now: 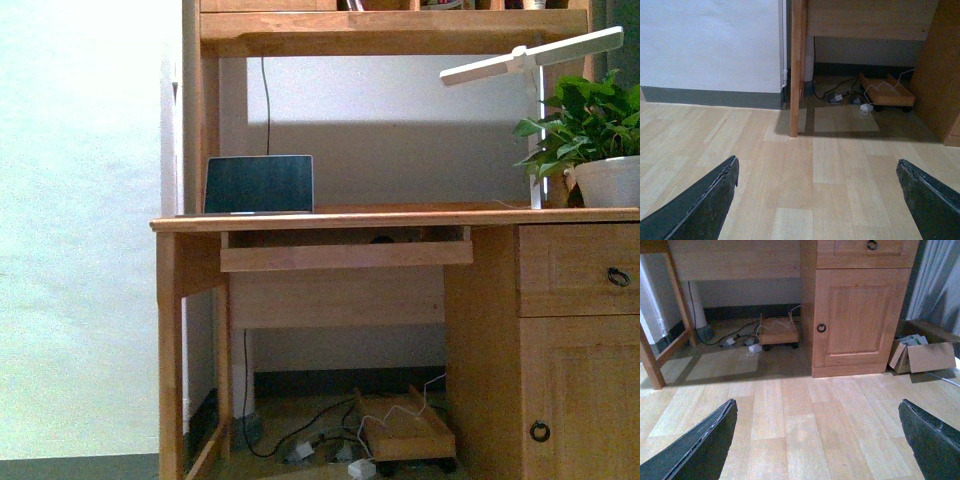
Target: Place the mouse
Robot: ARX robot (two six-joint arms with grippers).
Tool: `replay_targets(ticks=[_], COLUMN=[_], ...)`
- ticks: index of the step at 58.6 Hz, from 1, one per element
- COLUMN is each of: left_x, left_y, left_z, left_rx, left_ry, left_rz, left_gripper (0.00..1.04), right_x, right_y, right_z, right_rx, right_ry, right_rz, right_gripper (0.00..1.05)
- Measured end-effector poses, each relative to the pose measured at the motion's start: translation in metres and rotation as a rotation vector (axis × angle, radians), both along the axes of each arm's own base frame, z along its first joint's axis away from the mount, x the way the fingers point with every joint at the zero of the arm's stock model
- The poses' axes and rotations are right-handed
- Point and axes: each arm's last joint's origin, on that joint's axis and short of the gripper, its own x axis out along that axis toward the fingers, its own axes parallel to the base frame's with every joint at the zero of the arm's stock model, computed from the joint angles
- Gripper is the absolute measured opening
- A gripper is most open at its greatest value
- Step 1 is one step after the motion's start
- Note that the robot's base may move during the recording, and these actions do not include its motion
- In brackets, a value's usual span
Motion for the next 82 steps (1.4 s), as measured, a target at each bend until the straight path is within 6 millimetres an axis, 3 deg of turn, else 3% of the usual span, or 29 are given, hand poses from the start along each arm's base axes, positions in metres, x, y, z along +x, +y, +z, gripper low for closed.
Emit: replay_targets(ticks=[82], left_x=[0.0], left_y=[0.0], left_z=[-0.0001], left_rx=[0.0], left_ry=[0.0], left_rz=[0.0], left_gripper=[0.97], right_x=[0.0], right_y=[0.0], right_z=[0.0], right_rx=[0.0], right_ry=[0.0], right_rz=[0.0], right_gripper=[0.97])
